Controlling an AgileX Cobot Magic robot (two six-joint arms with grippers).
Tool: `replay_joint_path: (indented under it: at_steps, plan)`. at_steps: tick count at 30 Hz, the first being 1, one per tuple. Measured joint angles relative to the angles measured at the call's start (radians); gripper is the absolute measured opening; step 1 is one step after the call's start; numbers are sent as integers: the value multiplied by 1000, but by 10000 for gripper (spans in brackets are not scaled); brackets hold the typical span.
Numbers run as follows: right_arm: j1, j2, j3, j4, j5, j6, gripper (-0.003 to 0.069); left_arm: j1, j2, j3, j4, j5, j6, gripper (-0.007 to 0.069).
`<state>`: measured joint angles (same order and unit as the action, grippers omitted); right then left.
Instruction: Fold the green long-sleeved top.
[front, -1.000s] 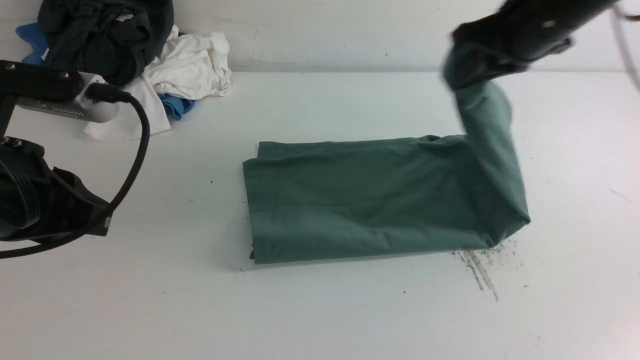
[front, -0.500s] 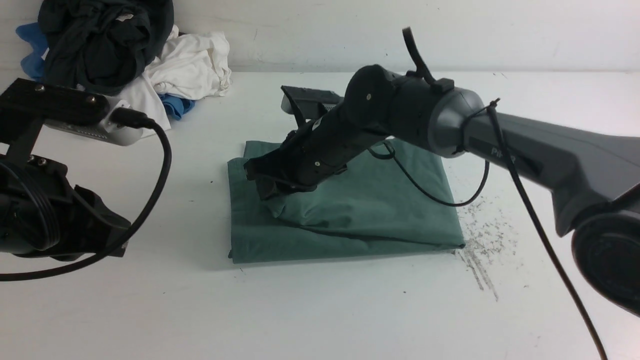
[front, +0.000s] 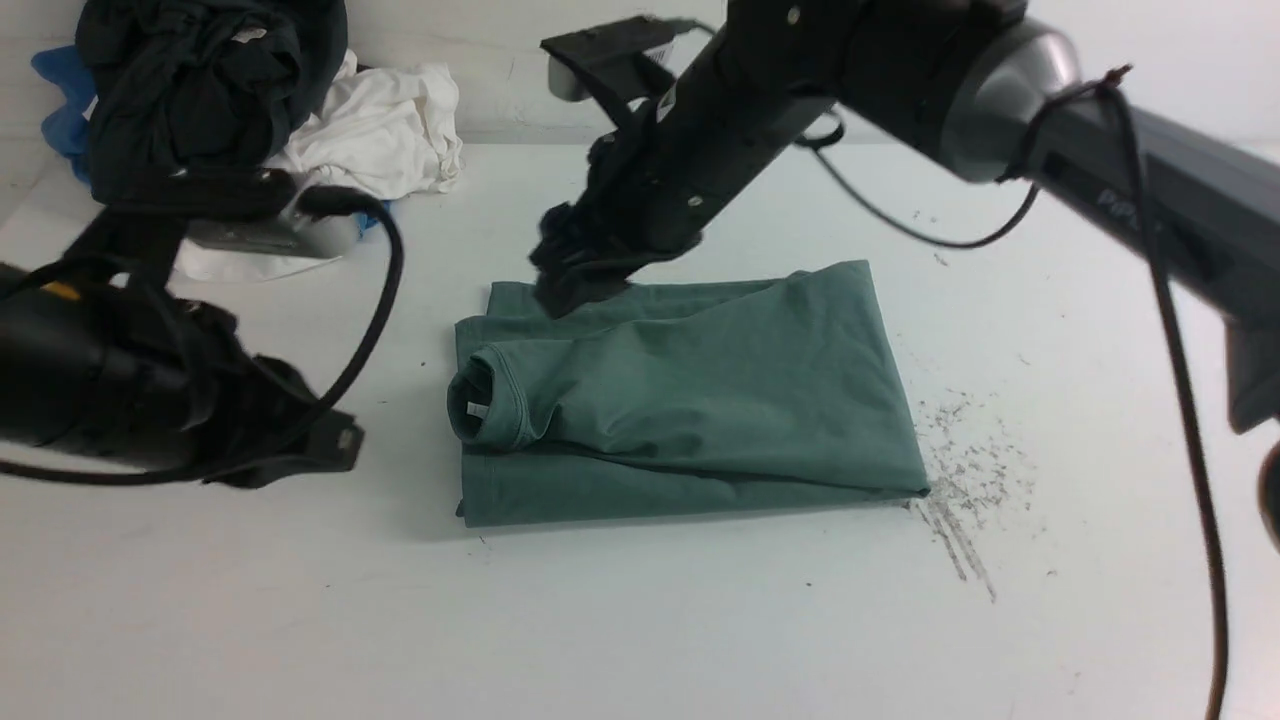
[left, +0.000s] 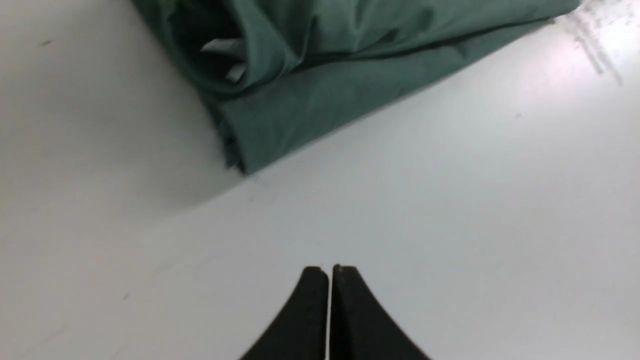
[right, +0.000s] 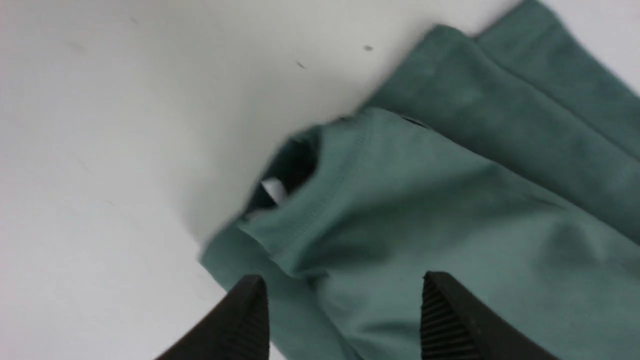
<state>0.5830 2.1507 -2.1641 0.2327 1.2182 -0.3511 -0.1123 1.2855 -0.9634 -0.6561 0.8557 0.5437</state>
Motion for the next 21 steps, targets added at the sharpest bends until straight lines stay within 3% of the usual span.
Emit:
replay_joint_path:
  at_steps: [1, 2, 4, 6, 7, 9, 15, 21]
  plan:
    - [-2, 0, -1, -13, 0, 0, 344, -2, 7, 0, -7, 0, 5, -7]
    - [-24, -5, -3, -101, 22, 20, 280, -26, 68, -40, -62, -24, 50, -7]
    - [-62, -3, -4, -135, 28, 40, 212, -60, 139, -88, -102, -55, 79, -7]
    - [-136, 7, -4, -119, 30, 47, 103, -106, 232, -155, -120, -92, 106, -7]
    - [-142, 8, -4, -119, 30, 47, 94, -110, 241, -161, -120, -95, 106, -7]
    - [-222, 16, 24, -19, 29, 41, 18, -152, 358, -242, -104, -109, 116, -7]
    - [-299, 25, 217, 204, 8, -51, -12, -172, 547, -346, -11, -124, 109, -7]
    - [-300, 36, 521, 307, -288, -135, -13, -162, 664, -386, 136, -197, 105, -7]
